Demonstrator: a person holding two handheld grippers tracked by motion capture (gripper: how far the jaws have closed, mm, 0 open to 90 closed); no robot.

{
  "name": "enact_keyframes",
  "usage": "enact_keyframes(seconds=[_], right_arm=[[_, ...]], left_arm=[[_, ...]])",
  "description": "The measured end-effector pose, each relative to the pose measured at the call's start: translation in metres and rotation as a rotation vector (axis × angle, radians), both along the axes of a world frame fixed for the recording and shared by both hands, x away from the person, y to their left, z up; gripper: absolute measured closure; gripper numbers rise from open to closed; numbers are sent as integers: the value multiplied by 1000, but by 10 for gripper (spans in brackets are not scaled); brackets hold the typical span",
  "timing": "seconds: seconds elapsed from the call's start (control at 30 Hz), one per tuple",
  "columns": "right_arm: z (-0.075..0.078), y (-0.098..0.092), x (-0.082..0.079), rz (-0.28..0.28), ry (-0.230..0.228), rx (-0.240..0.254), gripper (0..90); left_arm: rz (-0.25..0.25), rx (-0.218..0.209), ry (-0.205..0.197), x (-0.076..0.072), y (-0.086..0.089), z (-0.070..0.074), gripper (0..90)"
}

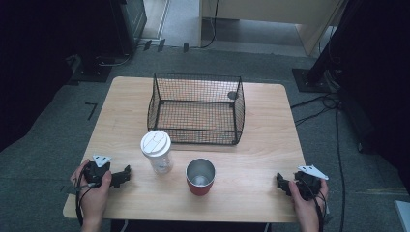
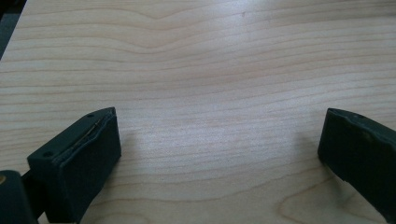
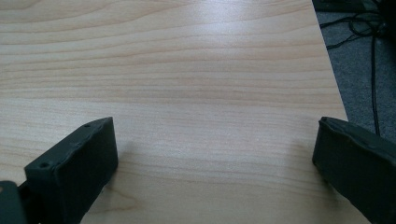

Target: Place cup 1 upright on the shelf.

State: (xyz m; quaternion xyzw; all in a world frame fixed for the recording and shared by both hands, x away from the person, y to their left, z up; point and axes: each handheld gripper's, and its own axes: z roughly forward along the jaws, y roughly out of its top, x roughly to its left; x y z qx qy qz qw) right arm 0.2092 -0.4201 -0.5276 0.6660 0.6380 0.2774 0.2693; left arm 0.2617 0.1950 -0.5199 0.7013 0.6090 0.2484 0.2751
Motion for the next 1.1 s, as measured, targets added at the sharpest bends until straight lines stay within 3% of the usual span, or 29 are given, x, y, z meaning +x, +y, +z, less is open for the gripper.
enact_keyframes(seconds=[0.2, 0.23, 0.37, 0.4, 0.6, 1.1], right_arm=[[1, 0, -2, -11, 3, -1, 0], [4, 1, -4, -18, -2, -18, 0], [11, 3, -7, -19, -29, -10, 0], [18, 6, -7, -7, -51, -3, 0], [32, 17, -8, 40, -81, 1, 0], [64, 54, -9, 142, -137, 1, 0]], left_arm=[[1, -1, 0, 0, 0, 0, 0], [1, -1, 0, 0, 0, 0, 0], [1, -1, 0, 0, 0, 0, 0], [1, -1, 0, 0, 0, 0, 1], [1, -2, 0, 0, 0, 0, 1], [1, -2, 0, 0, 0, 0, 1]])
